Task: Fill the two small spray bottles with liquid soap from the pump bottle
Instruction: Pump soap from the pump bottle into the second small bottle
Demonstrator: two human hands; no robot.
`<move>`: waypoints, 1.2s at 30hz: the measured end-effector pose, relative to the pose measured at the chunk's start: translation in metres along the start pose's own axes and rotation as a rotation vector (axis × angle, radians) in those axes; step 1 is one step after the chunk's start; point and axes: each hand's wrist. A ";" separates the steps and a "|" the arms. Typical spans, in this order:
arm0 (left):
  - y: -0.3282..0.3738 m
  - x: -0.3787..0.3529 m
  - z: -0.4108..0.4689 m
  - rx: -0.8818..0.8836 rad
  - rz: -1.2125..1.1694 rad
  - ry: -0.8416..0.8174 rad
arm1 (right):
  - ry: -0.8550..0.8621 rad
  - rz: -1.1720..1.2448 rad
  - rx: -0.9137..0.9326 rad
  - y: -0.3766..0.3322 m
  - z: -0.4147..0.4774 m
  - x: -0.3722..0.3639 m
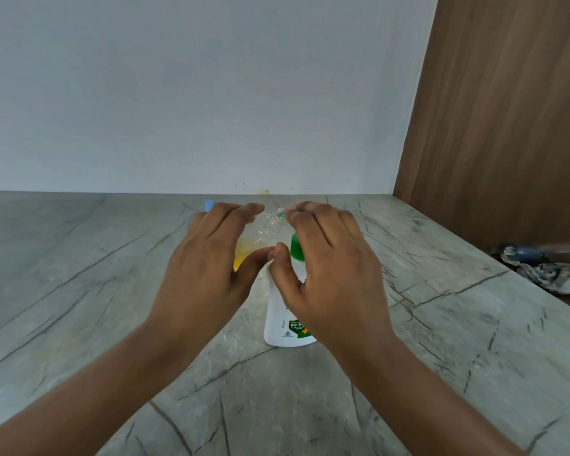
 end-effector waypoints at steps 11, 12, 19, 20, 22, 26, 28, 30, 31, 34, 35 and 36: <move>-0.002 -0.009 -0.008 0.001 0.021 -0.001 | -0.028 0.003 0.034 0.003 -0.011 0.000; -0.002 -0.010 -0.007 0.002 0.018 -0.001 | -0.040 0.000 0.032 0.003 -0.011 0.000; 0.001 -0.007 -0.004 0.002 0.000 0.006 | -0.063 -0.008 -0.002 0.005 0.000 0.007; 0.001 -0.006 -0.003 0.002 0.004 0.008 | -0.059 -0.002 -0.004 0.005 0.001 0.008; 0.002 -0.006 -0.001 0.004 0.003 0.014 | -0.057 0.000 -0.007 0.005 0.001 0.008; 0.002 -0.003 0.003 0.002 -0.002 0.023 | -0.058 -0.015 0.004 0.006 0.002 0.007; 0.003 -0.003 0.004 0.001 -0.006 0.020 | -0.056 -0.032 0.017 0.007 0.002 0.007; 0.004 -0.003 0.002 0.006 -0.008 0.021 | -0.048 -0.034 0.034 0.007 0.000 0.006; 0.004 -0.003 0.000 0.008 -0.008 0.021 | -0.042 -0.038 0.043 0.007 -0.002 0.005; 0.003 -0.003 -0.001 0.024 -0.004 0.025 | -0.026 -0.070 0.070 0.005 -0.006 0.003; 0.003 -0.003 -0.001 0.027 -0.003 0.027 | -0.027 -0.082 0.077 0.005 -0.006 0.002; 0.003 -0.003 -0.001 0.025 -0.004 0.026 | -0.031 -0.091 0.080 0.006 -0.006 0.002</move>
Point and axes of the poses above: each hand's wrist, its own z-axis towards the middle knuckle, its own x-axis out of the back of the hand, y = z × x, and after that the axes turned 6 degrees about -y, right-handed
